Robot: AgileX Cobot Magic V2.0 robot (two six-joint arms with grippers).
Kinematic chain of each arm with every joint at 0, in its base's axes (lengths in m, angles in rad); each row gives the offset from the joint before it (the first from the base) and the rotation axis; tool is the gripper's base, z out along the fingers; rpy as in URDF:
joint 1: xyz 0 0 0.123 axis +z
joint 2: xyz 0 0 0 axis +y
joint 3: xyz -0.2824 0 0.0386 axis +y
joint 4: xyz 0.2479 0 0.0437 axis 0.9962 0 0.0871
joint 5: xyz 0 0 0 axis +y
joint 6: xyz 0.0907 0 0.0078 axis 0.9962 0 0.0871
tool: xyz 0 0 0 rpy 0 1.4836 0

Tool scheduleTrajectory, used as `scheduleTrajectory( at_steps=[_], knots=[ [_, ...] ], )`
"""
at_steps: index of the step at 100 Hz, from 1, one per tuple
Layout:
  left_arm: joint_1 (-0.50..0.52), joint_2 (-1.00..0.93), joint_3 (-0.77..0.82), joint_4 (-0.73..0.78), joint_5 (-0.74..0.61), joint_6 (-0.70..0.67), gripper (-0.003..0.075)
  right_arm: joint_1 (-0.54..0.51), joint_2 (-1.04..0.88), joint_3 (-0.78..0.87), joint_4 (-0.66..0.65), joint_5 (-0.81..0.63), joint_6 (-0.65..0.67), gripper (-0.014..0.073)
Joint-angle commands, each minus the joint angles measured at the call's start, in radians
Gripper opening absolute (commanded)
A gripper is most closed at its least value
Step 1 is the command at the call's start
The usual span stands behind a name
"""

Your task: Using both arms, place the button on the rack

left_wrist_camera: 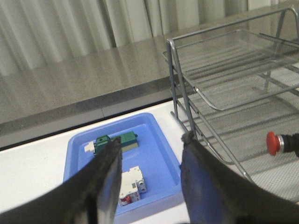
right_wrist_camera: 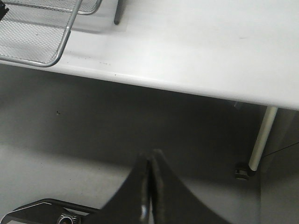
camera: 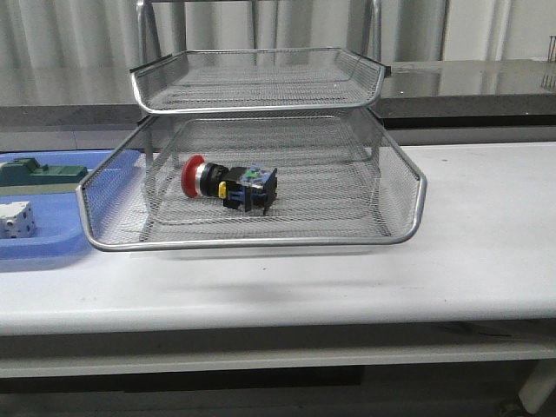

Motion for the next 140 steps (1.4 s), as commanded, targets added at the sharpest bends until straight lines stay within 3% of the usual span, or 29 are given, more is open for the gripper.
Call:
scheduleTrajectory(
  at_steps=[1,33,105,113,135,140],
  knots=[
    [0.009,-0.051,0.01,-0.013,-0.125,-0.03,0.0292,0.0,0.005,-0.032,0.004,-0.058,0.003,-0.0071],
    [0.012,-0.132,0.114,-0.02,-0.193,-0.03,0.0292,0.0,0.005,-0.032,0.004,-0.058,0.003,-0.0071],
    [0.012,-0.132,0.115,-0.02,-0.198,-0.03,0.0286,0.0,0.005,-0.032,0.004,-0.058,0.003,-0.0071],
    [0.012,-0.132,0.115,-0.02,-0.198,-0.03,0.0235,0.0,0.005,-0.032,0.004,-0.058,0.003,-0.0071],
    [0.012,-0.132,0.115,-0.02,-0.198,-0.03,-0.0023,0.0,0.005,-0.032,0.004,-0.058,0.003,-0.0071],
    [0.012,-0.132,0.115,-0.02,-0.198,-0.03,-0.0021,0.0,0.005,-0.032,0.004,-0.058,0.003,-0.0071]
  ],
)
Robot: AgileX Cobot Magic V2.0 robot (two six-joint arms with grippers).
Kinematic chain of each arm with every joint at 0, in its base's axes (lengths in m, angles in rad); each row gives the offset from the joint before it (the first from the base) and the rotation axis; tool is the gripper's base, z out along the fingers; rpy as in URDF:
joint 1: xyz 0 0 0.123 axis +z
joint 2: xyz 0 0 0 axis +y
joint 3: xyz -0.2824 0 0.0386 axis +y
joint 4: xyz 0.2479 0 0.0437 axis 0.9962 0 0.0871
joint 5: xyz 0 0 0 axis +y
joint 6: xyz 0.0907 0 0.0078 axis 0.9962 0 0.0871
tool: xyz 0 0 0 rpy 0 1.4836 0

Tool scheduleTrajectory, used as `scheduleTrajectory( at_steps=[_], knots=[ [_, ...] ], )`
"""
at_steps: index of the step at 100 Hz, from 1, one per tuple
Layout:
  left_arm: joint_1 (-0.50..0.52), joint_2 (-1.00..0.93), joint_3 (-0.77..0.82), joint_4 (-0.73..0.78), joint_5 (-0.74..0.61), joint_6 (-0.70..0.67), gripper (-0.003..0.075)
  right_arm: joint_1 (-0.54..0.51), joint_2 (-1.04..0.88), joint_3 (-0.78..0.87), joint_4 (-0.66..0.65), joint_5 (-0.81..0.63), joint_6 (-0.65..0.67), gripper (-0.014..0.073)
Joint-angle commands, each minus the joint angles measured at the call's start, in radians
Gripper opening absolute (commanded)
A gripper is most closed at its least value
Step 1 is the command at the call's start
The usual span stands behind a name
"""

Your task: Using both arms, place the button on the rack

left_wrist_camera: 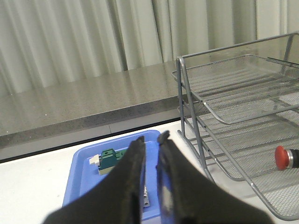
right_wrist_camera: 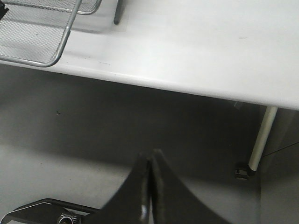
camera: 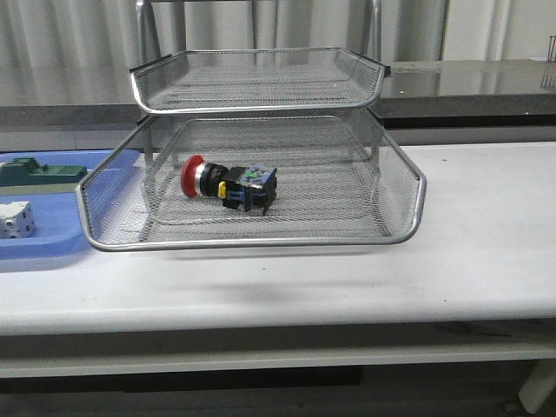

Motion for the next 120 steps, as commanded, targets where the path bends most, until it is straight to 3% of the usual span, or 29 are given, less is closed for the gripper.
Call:
scheduleTrajectory(
  at_steps=[1,86,120],
  knots=[
    [0.003,0.012,-0.028,-0.014,-0.085,-0.012,-0.0021,0.0,0.005,-0.032,0.004,-0.058,0.001,-0.0071],
    [0.003,0.012,-0.028,-0.014,-0.085,-0.012,-0.0021,0.0,0.005,-0.032,0.023,-0.095,0.001,-0.0071],
    [0.003,0.012,-0.028,-0.014,-0.085,-0.012,-0.0021,0.0,0.139,-0.032,0.3,-0.235,0.001,-0.0069]
  ],
)
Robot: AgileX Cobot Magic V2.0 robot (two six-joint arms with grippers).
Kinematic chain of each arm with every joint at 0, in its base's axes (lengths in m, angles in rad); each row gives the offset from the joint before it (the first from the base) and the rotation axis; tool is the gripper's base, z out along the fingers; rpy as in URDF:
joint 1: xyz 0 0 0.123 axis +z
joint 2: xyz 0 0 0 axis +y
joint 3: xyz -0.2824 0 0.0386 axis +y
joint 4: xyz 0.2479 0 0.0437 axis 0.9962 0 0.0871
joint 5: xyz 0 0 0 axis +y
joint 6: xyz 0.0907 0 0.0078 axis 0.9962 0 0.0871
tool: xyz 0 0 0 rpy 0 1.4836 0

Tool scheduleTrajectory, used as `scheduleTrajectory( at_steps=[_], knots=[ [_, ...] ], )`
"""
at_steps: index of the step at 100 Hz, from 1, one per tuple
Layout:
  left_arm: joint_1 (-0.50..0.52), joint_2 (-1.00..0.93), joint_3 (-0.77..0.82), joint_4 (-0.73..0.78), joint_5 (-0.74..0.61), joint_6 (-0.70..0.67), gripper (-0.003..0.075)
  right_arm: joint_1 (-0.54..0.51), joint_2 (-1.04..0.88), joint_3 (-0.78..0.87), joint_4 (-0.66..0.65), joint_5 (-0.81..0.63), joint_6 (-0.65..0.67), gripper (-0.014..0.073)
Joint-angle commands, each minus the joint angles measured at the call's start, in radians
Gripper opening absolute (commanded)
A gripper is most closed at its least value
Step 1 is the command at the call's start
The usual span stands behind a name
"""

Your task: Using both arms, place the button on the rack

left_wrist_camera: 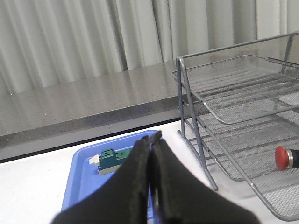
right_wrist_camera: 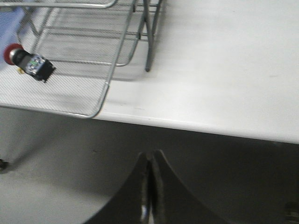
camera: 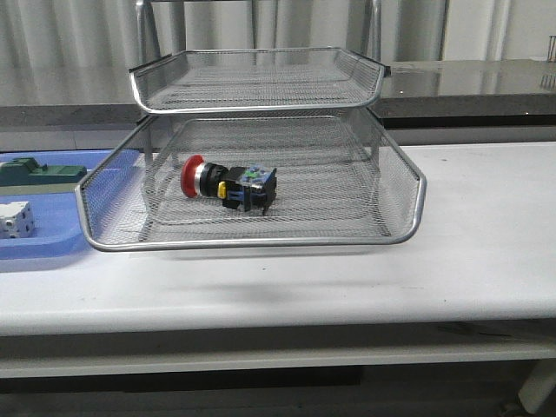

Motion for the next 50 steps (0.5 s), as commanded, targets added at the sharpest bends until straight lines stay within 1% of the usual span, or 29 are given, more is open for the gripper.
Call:
scheduleTrajectory(
  at_steps=[1,13,33,42,50],
  knots=[
    [0.003,0.012,-0.028,-0.014,-0.083,-0.012,-0.0021,0.0,0.091,-0.032,0.108,-0.082,0.001,-0.0069],
    [0.003,0.012,-0.028,-0.014,-0.083,-0.012,-0.0021,0.0,0.219,-0.032,0.202,-0.086,-0.006,-0.0069],
    [0.003,0.012,-0.028,-0.014,-0.083,-0.012,-0.0021,0.011,0.414,-0.032,0.32,-0.109,-0.084,-0.0066],
    [0.003,0.012,-0.028,-0.014,-0.083,-0.012,-0.0021,0.049,0.475,-0.032,0.337,-0.136,-0.092,-0.006],
    [0.003,0.012,-0.028,-0.014,-0.083,-0.012,-0.0021,0.104,0.519,-0.032,0.344,-0.172,-0.092,-0.006]
  ],
)
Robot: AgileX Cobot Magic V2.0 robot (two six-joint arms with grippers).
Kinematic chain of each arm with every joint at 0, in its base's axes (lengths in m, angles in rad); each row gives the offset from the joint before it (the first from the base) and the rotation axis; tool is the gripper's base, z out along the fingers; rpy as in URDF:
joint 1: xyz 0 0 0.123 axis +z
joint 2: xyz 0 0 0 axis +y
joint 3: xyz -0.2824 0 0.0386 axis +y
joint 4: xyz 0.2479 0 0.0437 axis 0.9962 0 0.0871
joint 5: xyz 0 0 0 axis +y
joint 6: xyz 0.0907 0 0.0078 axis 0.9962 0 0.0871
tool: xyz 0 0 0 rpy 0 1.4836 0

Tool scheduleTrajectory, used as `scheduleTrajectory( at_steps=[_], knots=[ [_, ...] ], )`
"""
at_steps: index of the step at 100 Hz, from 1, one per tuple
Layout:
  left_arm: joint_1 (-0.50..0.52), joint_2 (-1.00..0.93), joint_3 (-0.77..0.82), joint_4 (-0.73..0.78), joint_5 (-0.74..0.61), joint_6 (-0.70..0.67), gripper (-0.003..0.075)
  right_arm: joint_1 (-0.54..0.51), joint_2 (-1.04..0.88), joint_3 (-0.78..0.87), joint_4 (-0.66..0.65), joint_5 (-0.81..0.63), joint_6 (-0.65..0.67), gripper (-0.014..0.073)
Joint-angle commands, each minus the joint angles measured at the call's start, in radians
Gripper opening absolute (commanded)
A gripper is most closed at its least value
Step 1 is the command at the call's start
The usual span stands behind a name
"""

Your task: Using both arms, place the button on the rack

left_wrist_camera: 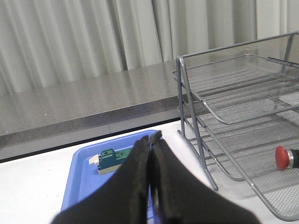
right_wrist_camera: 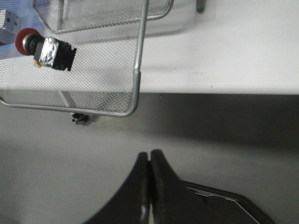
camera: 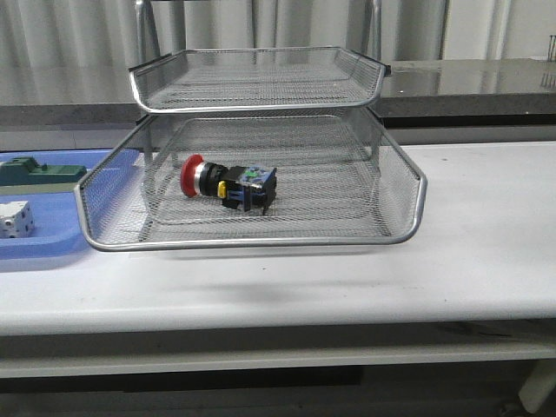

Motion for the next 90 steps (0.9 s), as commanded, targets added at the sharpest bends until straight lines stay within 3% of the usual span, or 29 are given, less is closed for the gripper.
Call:
scheduleTrajectory(
  at_steps=[1,44,90],
  knots=[
    [0.003,0.012,-0.028,-0.014,-0.083,-0.012,-0.0021,0.052,0.037,-0.032,0.06,-0.069,-0.021,-0.006],
    [0.003,0.012,-0.028,-0.014,-0.083,-0.012,-0.0021,0.375,0.265,-0.032,0.178,-0.226,-0.018,-0.006],
    [0.003,0.012,-0.028,-0.014,-0.083,-0.012,-0.0021,0.602,0.463,-0.032,0.295,-0.481,-0.018,-0.006]
  ],
)
